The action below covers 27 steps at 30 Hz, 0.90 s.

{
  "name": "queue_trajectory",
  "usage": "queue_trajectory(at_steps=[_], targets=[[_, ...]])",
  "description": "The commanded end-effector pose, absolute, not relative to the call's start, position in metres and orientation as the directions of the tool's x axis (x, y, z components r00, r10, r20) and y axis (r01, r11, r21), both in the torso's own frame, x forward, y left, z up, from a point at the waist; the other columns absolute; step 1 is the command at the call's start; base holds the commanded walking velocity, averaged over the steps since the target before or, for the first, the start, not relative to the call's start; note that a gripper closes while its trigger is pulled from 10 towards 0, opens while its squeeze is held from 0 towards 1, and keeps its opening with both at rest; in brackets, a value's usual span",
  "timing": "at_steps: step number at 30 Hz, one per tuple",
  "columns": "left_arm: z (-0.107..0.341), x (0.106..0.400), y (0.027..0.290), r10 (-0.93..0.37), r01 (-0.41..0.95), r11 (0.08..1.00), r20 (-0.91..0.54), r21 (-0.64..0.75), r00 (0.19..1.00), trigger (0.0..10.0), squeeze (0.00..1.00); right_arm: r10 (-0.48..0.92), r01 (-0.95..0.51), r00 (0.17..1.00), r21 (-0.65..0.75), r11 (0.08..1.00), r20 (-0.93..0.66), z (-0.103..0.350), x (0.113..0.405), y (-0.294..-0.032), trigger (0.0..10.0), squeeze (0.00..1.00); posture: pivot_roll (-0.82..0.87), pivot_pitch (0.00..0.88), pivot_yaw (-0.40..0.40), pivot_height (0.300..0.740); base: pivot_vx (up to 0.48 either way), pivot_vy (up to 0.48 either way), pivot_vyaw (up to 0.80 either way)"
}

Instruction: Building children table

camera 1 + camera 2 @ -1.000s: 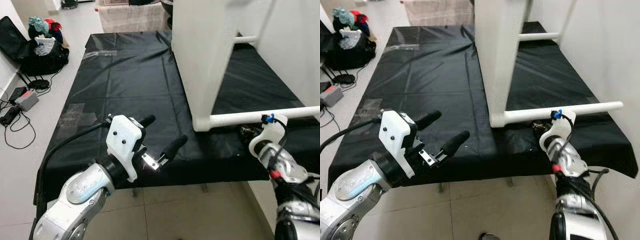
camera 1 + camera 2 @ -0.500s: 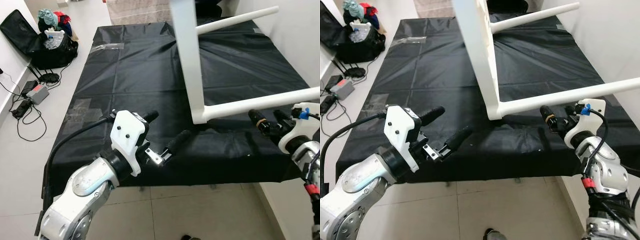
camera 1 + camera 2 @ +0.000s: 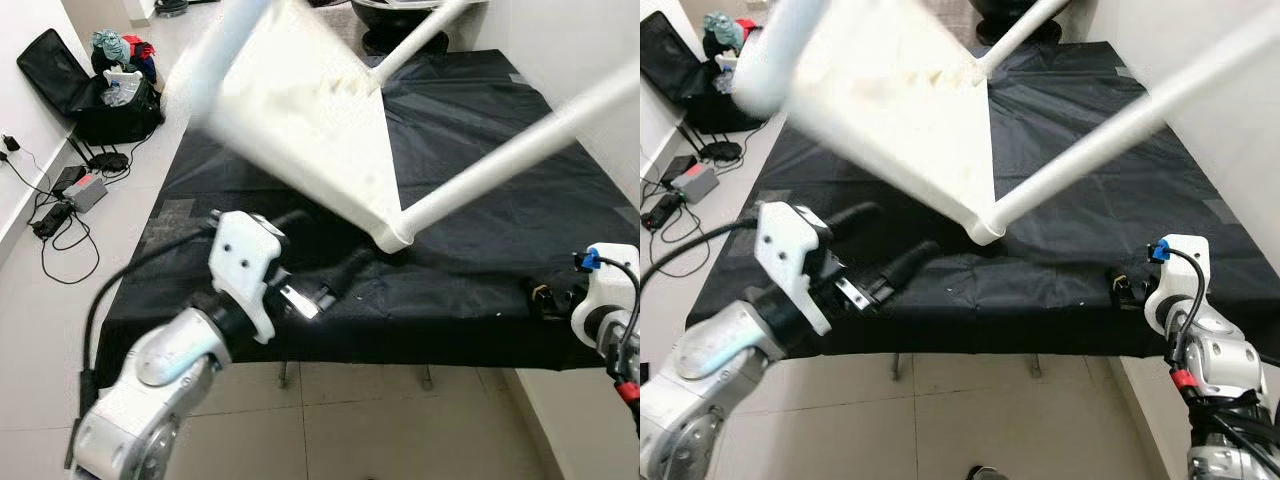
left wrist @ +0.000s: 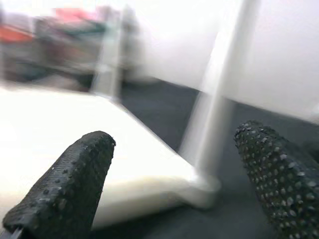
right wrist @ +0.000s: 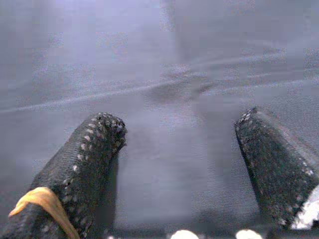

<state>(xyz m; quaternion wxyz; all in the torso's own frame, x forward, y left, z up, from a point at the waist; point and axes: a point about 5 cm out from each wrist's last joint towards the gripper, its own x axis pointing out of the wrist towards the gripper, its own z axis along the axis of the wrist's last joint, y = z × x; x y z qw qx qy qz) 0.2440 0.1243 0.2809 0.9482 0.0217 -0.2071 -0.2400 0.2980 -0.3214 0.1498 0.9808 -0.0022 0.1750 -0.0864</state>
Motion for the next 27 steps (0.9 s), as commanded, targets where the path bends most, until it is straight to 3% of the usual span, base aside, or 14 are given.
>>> queue_trajectory(at_steps=[1, 8, 9, 12, 13, 15, 20, 21, 23, 25, 26, 27], targets=[[0.291, 0.257, 0.144, -0.375, 0.351, 0.926, 0.408, 0.134, 0.833, 10.0, 0.00, -0.139, 0.146, 0.937, -0.002, 0.989, -0.320, 0.152, 0.299, -0.315, 10.0, 0.00, -0.06, 0.130, -0.025, 0.740, 0.000, 0.000, 0.00], [0.326, 0.290, 0.169, -0.315, 0.271, 0.949, 0.489, 0.161, 0.813, 10.0, 0.00, -0.139, 0.145, 0.949, -0.001, 0.989, -0.282, 0.163, 0.304, -0.307, 10.0, 0.00, -0.07, 0.120, -0.031, 0.740, 0.000, 0.000, 0.00], [0.333, 0.303, 0.178, -0.298, 0.276, 0.954, 0.505, 0.119, 0.810, 10.0, 1.00, -0.130, 0.140, 0.954, 0.020, 0.990, -0.271, 0.167, 0.305, -0.304, 10.0, 0.00, -0.08, 0.120, -0.029, 0.740, 0.000, 0.000, 0.00], [0.340, 0.313, 0.185, -0.280, 0.268, 0.958, 0.514, 0.099, 0.811, 10.0, 1.00, -0.123, 0.137, 0.958, 0.039, 0.990, -0.260, 0.170, 0.306, -0.302, 10.0, 0.00, -0.08, 0.117, -0.029, 0.740, 0.000, 0.000, 0.00], [0.350, 0.324, 0.186, -0.308, 0.331, 0.942, 0.536, 0.056, 0.786, 10.0, 1.00, -0.117, 0.130, 0.965, 0.040, 0.991, -0.235, 0.177, 0.307, -0.299, 10.0, 0.00, -0.08, 0.117, -0.025, 0.740, 0.000, 0.000, 0.00], [0.354, 0.324, 0.171, -0.399, 0.446, 0.893, 0.551, 0.053, 0.733, 10.0, 1.00, -0.112, 0.119, 0.969, 0.023, 0.993, -0.220, 0.182, 0.308, -0.297, 10.0, 0.00, -0.09, 0.118, -0.017, 0.740, 0.000, 0.000, 0.00], [0.344, 0.317, 0.154, -0.471, 0.509, 0.857, 0.528, 0.084, 0.706, 10.0, 1.00, -0.089, 0.092, 0.982, 0.011, 0.996, -0.166, 0.189, 0.311, -0.291, 10.0, 0.00, -0.09, 0.117, -0.020, 0.740, 0.000, 0.000, 0.00], [0.326, 0.309, 0.145, -0.499, 0.514, 0.850, 0.486, 0.114, 0.718, 10.0, 1.00, 0.037, -0.036, 0.998, 0.037, 0.999, -0.044, 0.206, 0.312, -0.272, 10.0, 0.00, -0.09, 0.118, -0.018, 0.740, 0.000, 0.000, 0.00], [0.310, 0.305, 0.143, -0.492, 0.505, 0.857, 0.455, 0.101, 0.742, 10.0, 1.00, 0.153, -0.158, 0.986, 0.083, 0.984, 0.069, 0.223, 0.311, -0.258, 10.0, 0.00, -0.08, 0.117, -0.016, 0.740, 0.000, 0.000, 0.00], [0.304, 0.304, 0.143, -0.485, 0.501, 0.861, 0.444, 0.090, 0.753, 10.0, 1.00, 0.194, -0.205, 0.974, 0.104, 0.973, 0.114, 0.231, 0.309, -0.253, 10.0, 0.00, -0.08, 0.117, -0.016, 0.740, 0.000, 0.000, 0.00], [0.292, 0.301, 0.142, -0.485, 0.506, 0.860, 0.421, 0.069, 0.766, 10.0, 0.02, 0.252, -0.271, 0.954, 0.107, 0.957, 0.163, 0.241, 0.306, -0.247, 10.0, 0.00, -0.08, 0.117, -0.017, 0.740, 0.000, 0.000, 0.00], [0.284, 0.299, 0.142, -0.486, 0.510, 0.859, 0.406, 0.055, 0.774, 10.0, 0.02, 0.289, -0.312, 0.938, 0.103, 0.944, 0.192, 0.247, 0.304, -0.244, 10.0, 0.00, -0.08, 0.116, -0.017, 0.740, 0.000, 0.000, 0.00]])
